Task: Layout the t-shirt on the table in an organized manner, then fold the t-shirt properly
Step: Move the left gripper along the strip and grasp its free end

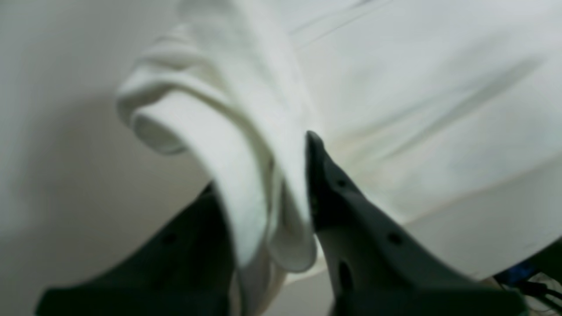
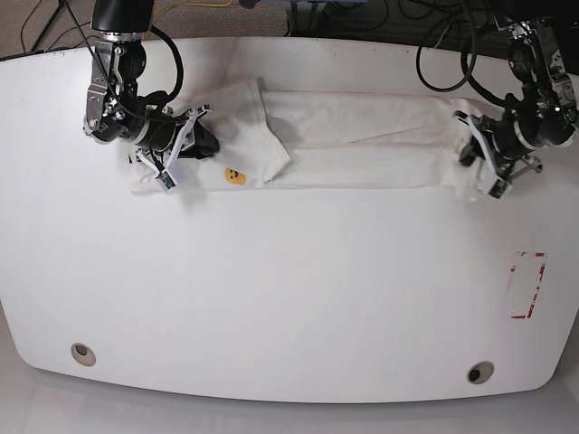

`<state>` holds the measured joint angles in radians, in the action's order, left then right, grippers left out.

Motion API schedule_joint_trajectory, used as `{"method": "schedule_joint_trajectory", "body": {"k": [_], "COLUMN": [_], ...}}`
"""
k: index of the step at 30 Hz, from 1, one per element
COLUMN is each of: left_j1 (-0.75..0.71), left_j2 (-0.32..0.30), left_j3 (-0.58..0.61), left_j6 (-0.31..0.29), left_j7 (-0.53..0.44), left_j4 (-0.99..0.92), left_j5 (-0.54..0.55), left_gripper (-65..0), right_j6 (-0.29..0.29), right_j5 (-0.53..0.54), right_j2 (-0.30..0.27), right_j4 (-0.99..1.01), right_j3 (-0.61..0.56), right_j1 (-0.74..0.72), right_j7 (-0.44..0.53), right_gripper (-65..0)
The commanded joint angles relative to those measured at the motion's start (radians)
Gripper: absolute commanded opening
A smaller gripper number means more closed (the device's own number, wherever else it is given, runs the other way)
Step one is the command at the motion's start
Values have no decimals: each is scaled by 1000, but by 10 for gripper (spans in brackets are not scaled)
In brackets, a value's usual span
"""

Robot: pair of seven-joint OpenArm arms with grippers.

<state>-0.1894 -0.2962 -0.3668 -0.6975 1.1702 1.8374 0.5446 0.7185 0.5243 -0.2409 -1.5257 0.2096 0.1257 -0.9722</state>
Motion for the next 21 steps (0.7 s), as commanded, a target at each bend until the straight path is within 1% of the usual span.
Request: {"method": "schedule_joint_trajectory", "body": {"k": [1,5,6,11,14,16,21], "left_j1": [-14,-3,9,29,38,60,84], "left_j2": [-10,-1,16,79,108,128,165], "left_j3": [59,156,187,266,303,328,361], "left_j6": [-1,-1,-1,-1,-1,-1,-1], "left_j7": [-6,-6,-6,-6,-6,-6,-6], "left_j4": [41,43,43,43,43,43,41], "left_j5": [12,18,18,13,12,12,10], "left_gripper": [-650,-650,-650,-650,-650,-650,-650], "right_j6": [-20,-20,-20,-20,-20,-20,-20], "right_j5": [-82,-82,-82,-80,-80,-80,-80], "right_j2": [-7,-7,-7,-5,-2,10,15], "right_j4": [9,9,9,9,9,9,9], "right_j3": [-2,-2,-2,-2,-2,-2,-2], "right_j1": [9,4,-2,-5,-5,-7,-10], "right_j7": [-83,-83,-83,-83,-83,-83,-83], "right_gripper": [-563,-563,-563,-563,-563,-563,-563]}}
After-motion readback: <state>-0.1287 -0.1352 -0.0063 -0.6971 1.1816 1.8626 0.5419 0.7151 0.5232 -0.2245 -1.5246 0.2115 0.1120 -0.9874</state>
